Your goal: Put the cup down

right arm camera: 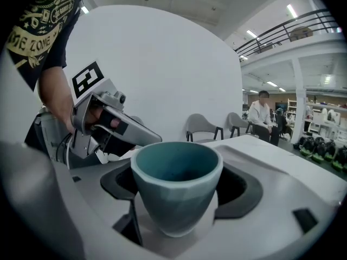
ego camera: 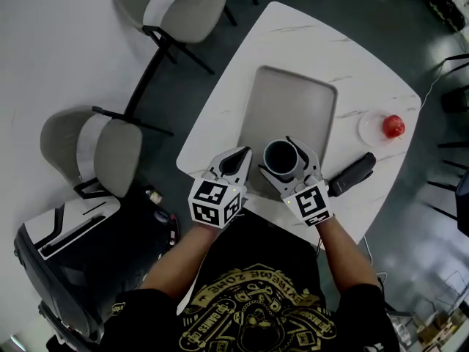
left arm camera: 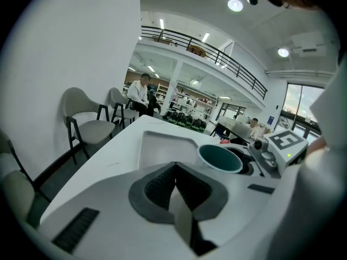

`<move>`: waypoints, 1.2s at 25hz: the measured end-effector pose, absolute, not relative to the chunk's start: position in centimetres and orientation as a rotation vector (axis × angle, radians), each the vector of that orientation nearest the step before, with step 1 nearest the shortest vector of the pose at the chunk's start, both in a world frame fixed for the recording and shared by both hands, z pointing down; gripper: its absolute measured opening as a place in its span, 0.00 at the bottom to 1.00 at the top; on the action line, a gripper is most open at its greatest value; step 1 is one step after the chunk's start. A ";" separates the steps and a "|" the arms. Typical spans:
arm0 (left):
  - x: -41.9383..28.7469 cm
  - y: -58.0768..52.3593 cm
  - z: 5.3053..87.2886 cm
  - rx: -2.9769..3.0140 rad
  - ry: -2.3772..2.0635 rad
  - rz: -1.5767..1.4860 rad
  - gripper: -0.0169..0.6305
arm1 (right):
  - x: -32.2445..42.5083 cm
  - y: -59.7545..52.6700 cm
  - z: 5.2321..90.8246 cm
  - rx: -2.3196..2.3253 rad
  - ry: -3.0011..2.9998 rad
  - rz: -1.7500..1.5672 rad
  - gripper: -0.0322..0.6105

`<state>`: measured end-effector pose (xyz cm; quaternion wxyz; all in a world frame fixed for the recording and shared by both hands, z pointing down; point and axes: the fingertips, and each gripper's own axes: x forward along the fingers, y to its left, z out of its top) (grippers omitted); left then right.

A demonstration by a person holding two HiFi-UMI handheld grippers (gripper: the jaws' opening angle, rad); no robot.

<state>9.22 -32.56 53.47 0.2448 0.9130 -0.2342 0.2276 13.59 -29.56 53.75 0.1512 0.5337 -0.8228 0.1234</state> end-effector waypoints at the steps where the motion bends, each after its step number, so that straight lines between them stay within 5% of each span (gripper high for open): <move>1: 9.2 -32.6 53.6 2.485 -0.640 0.618 0.04 | 13.6 -29.5 53.8 1.531 -2.360 0.350 0.64; 30: 9.3 -31.2 52.7 2.478 -0.656 0.598 0.04 | 14.2 -26.9 53.8 1.523 -2.327 0.398 0.69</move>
